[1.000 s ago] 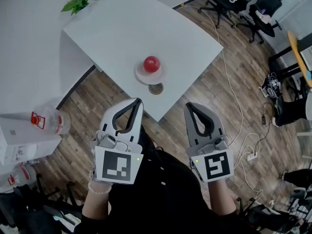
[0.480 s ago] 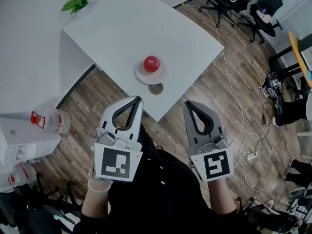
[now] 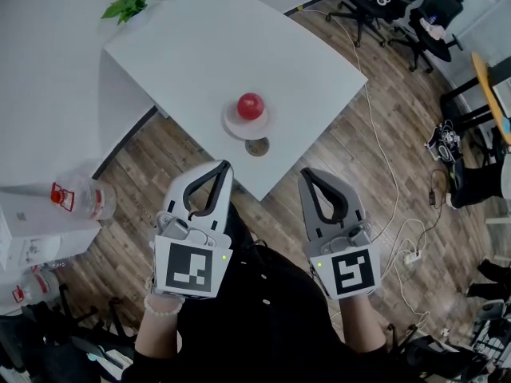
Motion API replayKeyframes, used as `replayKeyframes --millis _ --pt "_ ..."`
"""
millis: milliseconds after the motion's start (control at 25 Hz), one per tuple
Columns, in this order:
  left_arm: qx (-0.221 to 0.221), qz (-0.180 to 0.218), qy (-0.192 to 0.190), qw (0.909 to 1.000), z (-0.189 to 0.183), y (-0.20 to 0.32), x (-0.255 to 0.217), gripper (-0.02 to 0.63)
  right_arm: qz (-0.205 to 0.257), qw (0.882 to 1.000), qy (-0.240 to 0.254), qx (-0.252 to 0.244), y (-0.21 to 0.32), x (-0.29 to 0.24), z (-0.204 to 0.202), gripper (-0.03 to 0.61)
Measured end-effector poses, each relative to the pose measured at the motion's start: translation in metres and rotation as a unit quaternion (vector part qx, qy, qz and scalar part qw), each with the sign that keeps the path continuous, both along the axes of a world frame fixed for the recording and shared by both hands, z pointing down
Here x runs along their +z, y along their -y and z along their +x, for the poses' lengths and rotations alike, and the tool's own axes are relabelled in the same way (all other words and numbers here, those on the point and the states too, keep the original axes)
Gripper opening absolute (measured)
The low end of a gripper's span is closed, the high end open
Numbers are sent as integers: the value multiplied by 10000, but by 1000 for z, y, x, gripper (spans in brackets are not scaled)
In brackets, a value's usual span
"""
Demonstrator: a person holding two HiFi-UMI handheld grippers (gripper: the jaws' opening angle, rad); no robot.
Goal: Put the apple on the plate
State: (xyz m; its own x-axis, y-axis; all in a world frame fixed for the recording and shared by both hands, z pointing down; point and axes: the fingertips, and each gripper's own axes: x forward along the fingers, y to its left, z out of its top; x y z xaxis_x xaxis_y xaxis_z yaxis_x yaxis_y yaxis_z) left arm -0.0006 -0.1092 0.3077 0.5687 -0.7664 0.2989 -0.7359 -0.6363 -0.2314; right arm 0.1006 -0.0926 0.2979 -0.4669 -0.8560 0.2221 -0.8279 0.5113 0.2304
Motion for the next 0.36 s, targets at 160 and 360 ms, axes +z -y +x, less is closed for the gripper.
replayKeyframes --millis 160,360 --pt "34 -40 5 10000 -2 -2 1 15 -21 10000 -13 13 -3 0 -2 41" --pt "110 -114 -1 9999 -3 -10 4 15 -23 10000 -39 -14 -8 2 -5 41"
